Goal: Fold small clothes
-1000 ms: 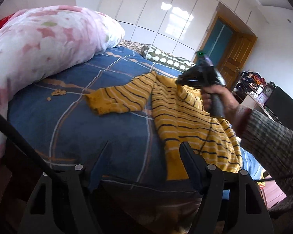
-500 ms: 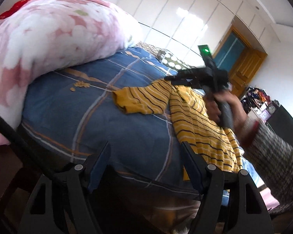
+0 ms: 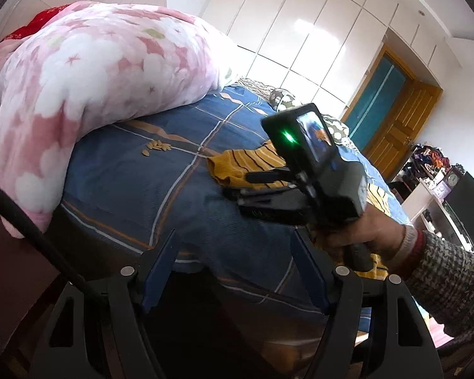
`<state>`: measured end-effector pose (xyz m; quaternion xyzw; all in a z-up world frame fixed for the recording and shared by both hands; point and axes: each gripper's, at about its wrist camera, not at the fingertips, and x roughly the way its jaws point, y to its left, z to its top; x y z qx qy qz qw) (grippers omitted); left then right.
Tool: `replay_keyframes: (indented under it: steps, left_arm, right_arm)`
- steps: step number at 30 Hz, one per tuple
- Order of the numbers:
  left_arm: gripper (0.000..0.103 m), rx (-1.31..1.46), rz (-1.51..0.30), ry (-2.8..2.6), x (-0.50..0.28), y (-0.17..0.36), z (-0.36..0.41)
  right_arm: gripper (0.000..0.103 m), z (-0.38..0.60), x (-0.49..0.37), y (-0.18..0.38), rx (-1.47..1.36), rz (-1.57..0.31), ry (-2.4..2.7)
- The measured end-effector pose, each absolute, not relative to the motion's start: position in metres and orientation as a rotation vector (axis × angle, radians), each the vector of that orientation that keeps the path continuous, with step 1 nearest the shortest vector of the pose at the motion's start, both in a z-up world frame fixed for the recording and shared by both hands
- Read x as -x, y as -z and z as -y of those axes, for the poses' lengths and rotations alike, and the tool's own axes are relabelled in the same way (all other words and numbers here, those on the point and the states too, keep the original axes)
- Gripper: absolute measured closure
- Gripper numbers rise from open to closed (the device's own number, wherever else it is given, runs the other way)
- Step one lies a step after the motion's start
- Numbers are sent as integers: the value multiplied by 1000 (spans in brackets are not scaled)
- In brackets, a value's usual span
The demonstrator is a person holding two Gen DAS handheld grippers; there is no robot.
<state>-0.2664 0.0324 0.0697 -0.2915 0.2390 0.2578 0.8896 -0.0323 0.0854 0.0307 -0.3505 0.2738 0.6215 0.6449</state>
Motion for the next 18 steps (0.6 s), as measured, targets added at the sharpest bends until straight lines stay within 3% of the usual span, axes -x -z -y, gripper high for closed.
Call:
replay_keyframes:
  steps: [2,7,11,18]
  left_arm:
    - [31,599,-498,-525,261,-73,-31]
    - [31,554,-504,-497,243,-86,-25]
    - [27,494,-503,-469,220,-100,-17]
    - [26,456,-566,-409,159,-98,-11]
  right_arm:
    - [95,-89,22,-40,730,-668,-1393]
    - [95,-46,-53,-104,405,-670,-1292]
    - [95,36,-167,-134,117,-729,-1086]
    - [95,213,-332,-74,-182,-896,-630]
